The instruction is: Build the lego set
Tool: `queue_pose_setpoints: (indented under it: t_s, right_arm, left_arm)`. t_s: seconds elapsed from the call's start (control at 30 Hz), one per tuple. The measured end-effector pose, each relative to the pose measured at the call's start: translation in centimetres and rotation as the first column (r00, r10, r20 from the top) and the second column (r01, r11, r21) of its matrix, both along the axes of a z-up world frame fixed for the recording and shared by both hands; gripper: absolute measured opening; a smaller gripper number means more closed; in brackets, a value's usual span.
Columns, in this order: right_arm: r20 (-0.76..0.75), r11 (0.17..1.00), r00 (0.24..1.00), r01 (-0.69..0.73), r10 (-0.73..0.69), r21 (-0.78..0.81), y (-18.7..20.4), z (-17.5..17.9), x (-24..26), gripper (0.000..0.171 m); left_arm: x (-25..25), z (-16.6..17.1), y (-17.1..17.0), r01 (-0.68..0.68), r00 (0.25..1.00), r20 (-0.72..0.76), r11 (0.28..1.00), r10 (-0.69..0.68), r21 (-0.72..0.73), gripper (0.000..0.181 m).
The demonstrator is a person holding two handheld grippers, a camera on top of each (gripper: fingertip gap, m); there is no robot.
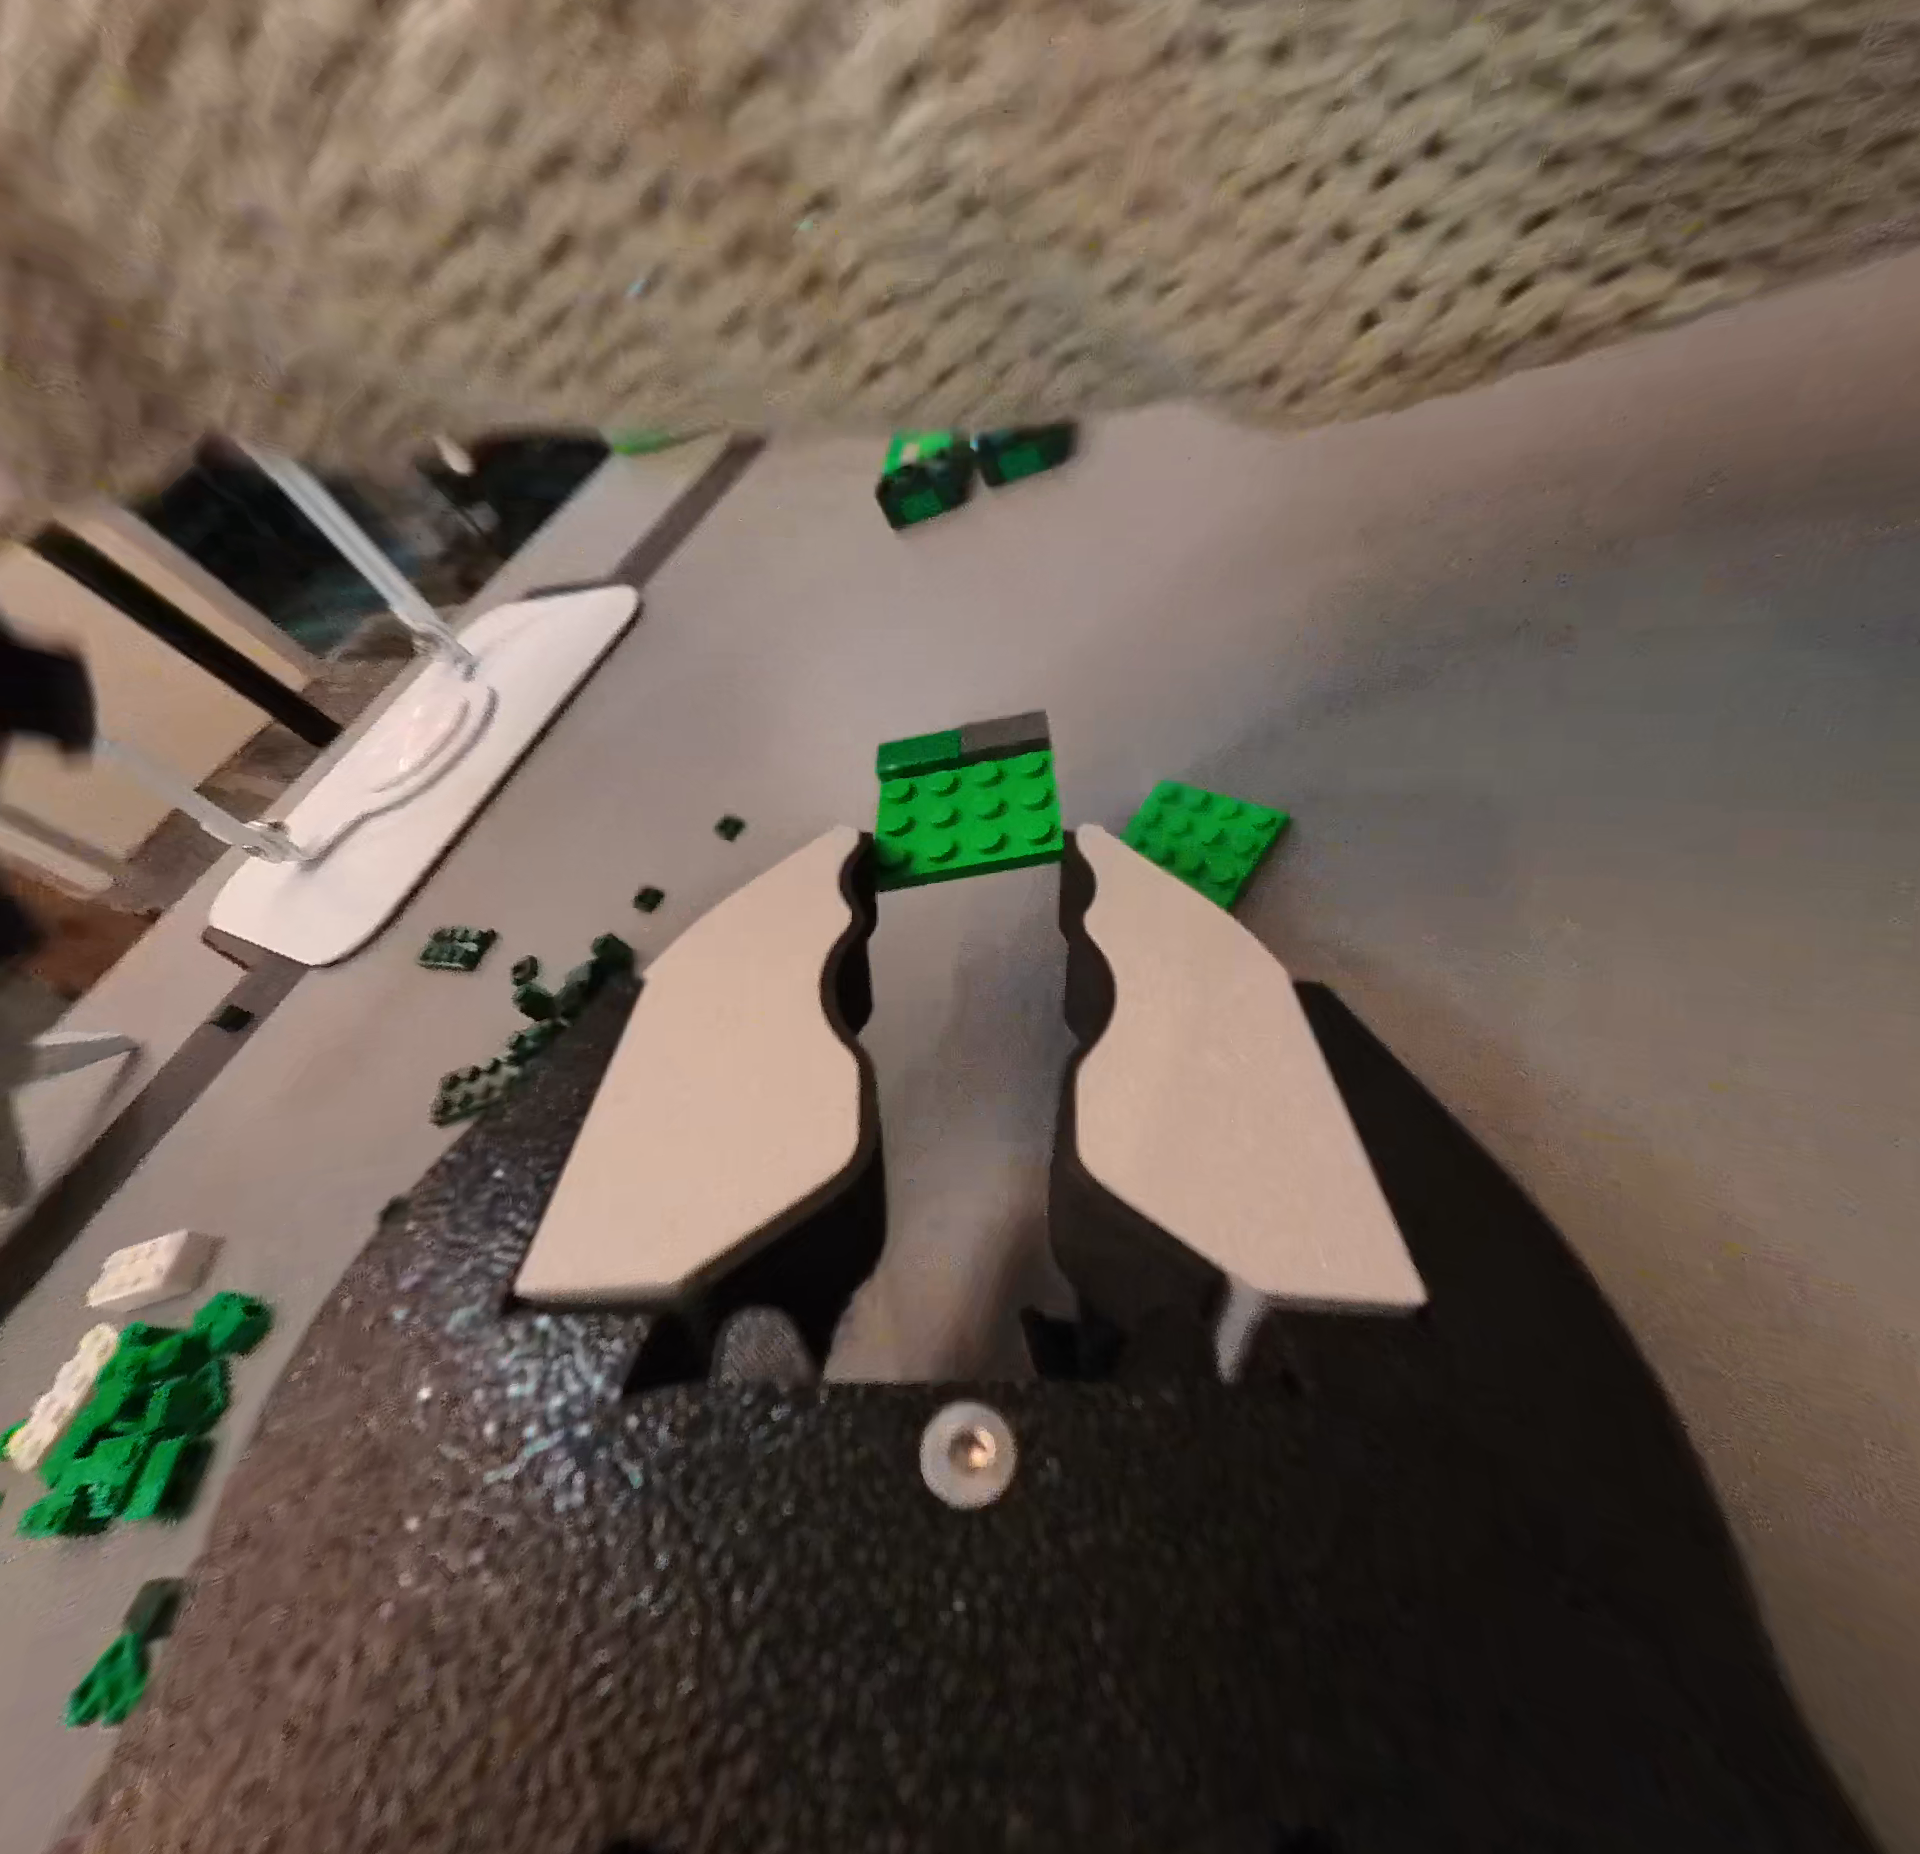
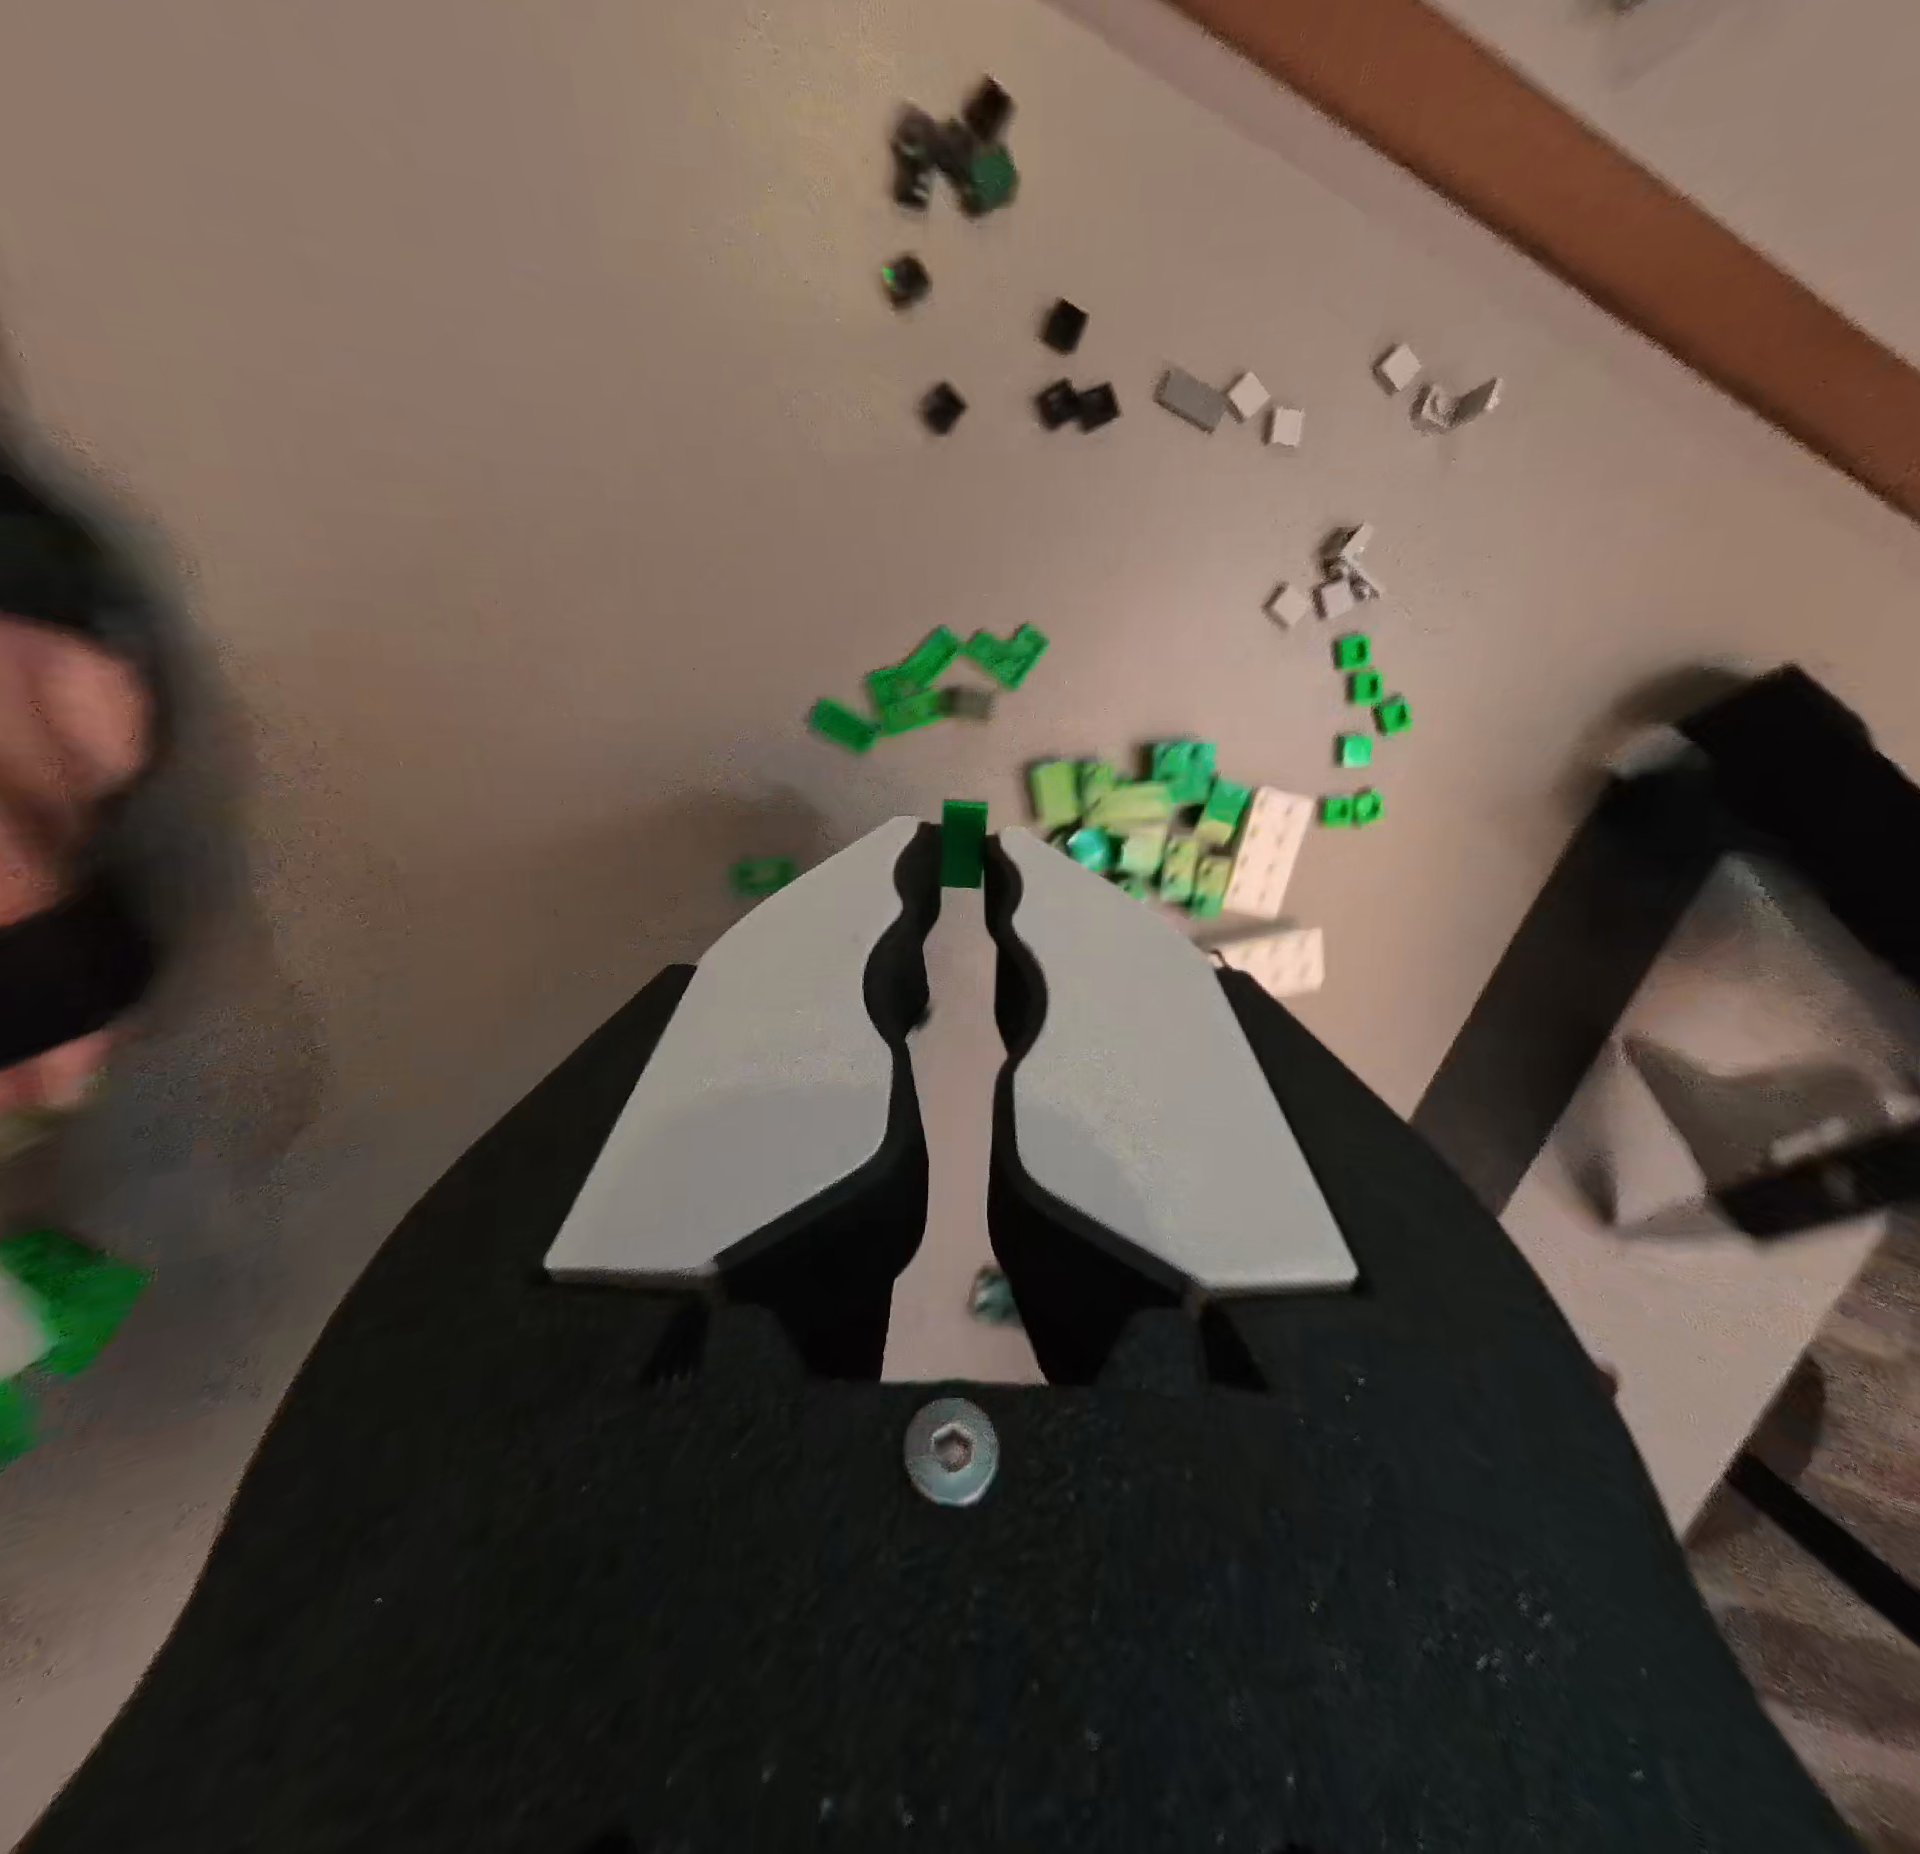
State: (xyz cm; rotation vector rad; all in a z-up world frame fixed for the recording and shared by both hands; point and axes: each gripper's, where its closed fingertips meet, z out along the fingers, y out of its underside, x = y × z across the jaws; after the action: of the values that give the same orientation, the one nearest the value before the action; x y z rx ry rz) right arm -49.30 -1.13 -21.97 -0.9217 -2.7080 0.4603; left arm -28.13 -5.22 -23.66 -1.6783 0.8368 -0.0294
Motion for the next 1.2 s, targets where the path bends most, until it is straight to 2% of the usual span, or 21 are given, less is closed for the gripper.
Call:
queue_pose_setpoints:
  t_s: [0.1,0.17,0.27,0.37,0.5,0.7,1.2]
  right_arm:
    - [-0.105,0.996,0.992,0.064,-0.071,-0.066,-0.2,3.1,6.7,0.007]
    - [-0.126,0.986,0.984,0.108,-0.125,-0.128,-0.8,3.6,11.6,0.007]
    - [-0.133,0.973,0.977,0.139,-0.166,-0.186,-2.5,2.1,17.5,0.007]
    - [-0.14,0.972,0.978,0.125,-0.154,-0.198,-4.9,0.0,20.8,0.007]
    - [-0.113,0.972,0.981,0.133,-0.157,-0.195,-6.4,-2.1,22.5,0.007]
    - [-0.056,0.974,0.986,0.142,-0.154,-0.175,-6.7,-4.0,23.0,0.007]
    - [-0.023,0.971,0.986,0.161,-0.167,-0.176,-7.4,-5.5,23.4,0.007]
  left_arm:
    - [0.1,-1.0,-0.3,0.035,0.999,0.015,0.993,-0.033,-0.109,0.034]
    - [0.2,-1.2,-0.5,0.062,0.997,0.047,0.986,-0.055,-0.155,0.034]
    - [0.4,-1.5,-1.0,0.113,0.991,0.093,0.967,-0.094,-0.23,0.034]
    - [1.0,-2.0,-1.7,0.171,0.984,0.099,0.944,-0.149,-0.281,0.035]
    - [1.8,-3.0,-2.6,0.226,0.974,0.041,0.92,-0.224,-0.321,0.035]
    - [2.2,-3.8,-3.2,0.25,0.963,-0.014,0.906,-0.271,-0.342,0.034]
    - [2.4,-4.3,-3.4,0.253,0.957,-0.047,0.899,-0.287,-0.358,0.035]
